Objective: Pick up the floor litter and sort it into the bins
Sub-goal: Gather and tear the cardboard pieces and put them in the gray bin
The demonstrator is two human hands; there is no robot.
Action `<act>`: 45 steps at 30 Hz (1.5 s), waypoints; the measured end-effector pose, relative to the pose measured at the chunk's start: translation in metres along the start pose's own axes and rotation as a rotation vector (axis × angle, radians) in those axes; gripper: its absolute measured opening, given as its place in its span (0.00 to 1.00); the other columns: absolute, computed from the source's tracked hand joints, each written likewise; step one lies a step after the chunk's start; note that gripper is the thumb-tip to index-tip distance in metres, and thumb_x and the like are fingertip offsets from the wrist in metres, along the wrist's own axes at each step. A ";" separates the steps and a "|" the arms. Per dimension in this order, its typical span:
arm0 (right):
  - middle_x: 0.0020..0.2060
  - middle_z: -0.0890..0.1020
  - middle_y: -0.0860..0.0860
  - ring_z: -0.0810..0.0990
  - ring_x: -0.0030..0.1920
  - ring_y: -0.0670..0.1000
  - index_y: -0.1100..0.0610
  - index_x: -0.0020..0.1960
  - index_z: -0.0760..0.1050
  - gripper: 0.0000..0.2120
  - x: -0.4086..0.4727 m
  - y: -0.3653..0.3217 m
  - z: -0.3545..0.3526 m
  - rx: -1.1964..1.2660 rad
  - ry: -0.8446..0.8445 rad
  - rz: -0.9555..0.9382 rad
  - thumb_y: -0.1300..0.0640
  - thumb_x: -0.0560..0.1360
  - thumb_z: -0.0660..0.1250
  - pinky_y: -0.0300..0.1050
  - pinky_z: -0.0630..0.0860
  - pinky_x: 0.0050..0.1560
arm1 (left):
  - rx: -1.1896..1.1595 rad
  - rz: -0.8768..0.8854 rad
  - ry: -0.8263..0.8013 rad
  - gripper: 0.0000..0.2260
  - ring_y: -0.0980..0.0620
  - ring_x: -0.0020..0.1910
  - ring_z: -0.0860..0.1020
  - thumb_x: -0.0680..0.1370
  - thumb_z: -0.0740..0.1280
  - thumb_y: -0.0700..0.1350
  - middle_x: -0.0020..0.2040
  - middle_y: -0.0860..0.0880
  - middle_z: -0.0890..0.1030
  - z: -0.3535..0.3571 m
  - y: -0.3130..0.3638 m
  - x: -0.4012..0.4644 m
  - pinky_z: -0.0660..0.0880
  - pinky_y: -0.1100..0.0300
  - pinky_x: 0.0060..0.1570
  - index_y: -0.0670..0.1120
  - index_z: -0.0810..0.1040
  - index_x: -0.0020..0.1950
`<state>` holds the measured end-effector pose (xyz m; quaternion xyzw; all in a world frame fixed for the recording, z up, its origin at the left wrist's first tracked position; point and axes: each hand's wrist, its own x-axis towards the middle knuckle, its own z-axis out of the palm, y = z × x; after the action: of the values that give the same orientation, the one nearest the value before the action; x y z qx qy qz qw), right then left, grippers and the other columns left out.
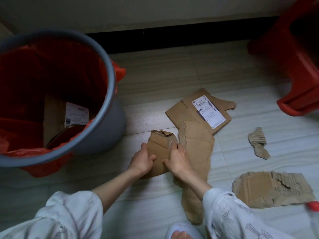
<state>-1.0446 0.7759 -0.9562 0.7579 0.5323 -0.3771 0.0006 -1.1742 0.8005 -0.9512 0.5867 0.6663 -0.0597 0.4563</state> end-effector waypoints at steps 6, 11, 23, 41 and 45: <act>0.70 0.65 0.57 0.61 0.71 0.57 0.59 0.73 0.59 0.37 0.000 0.006 0.002 0.134 -0.059 0.046 0.51 0.70 0.72 0.41 0.57 0.70 | -0.014 0.019 -0.090 0.14 0.40 0.57 0.73 0.78 0.61 0.49 0.58 0.39 0.74 -0.002 -0.006 -0.008 0.71 0.50 0.57 0.46 0.60 0.58; 0.69 0.70 0.54 0.68 0.69 0.54 0.58 0.70 0.68 0.31 -0.004 0.005 0.008 0.306 -0.067 0.003 0.57 0.69 0.73 0.44 0.63 0.71 | -0.159 0.047 -0.105 0.11 0.44 0.54 0.75 0.78 0.63 0.47 0.53 0.45 0.75 -0.011 -0.009 -0.014 0.71 0.57 0.51 0.47 0.63 0.54; 0.66 0.69 0.57 0.66 0.67 0.59 0.57 0.69 0.65 0.23 -0.022 0.035 -0.036 0.298 0.482 0.367 0.58 0.76 0.65 0.56 0.66 0.64 | 0.077 0.279 0.119 0.25 0.47 0.63 0.70 0.77 0.64 0.46 0.64 0.45 0.69 -0.021 0.004 -0.041 0.64 0.61 0.62 0.47 0.61 0.73; 0.54 0.80 0.61 0.78 0.55 0.62 0.63 0.50 0.76 0.14 -0.018 0.059 -0.038 0.661 0.198 0.669 0.54 0.70 0.69 0.49 0.76 0.53 | 0.225 0.326 0.258 0.18 0.47 0.59 0.72 0.76 0.63 0.44 0.60 0.47 0.69 -0.031 0.014 -0.069 0.68 0.56 0.55 0.49 0.68 0.66; 0.57 0.78 0.62 0.76 0.58 0.63 0.64 0.56 0.76 0.16 -0.018 0.057 -0.036 0.774 0.287 0.717 0.58 0.71 0.69 0.53 0.75 0.59 | 0.258 0.344 0.294 0.18 0.46 0.58 0.72 0.76 0.63 0.44 0.59 0.47 0.70 -0.033 0.016 -0.073 0.69 0.55 0.54 0.49 0.68 0.66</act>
<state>-0.9805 0.7509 -0.9429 0.8806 0.0578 -0.4144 -0.2223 -1.1862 0.7729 -0.8756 0.7472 0.6027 0.0202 0.2794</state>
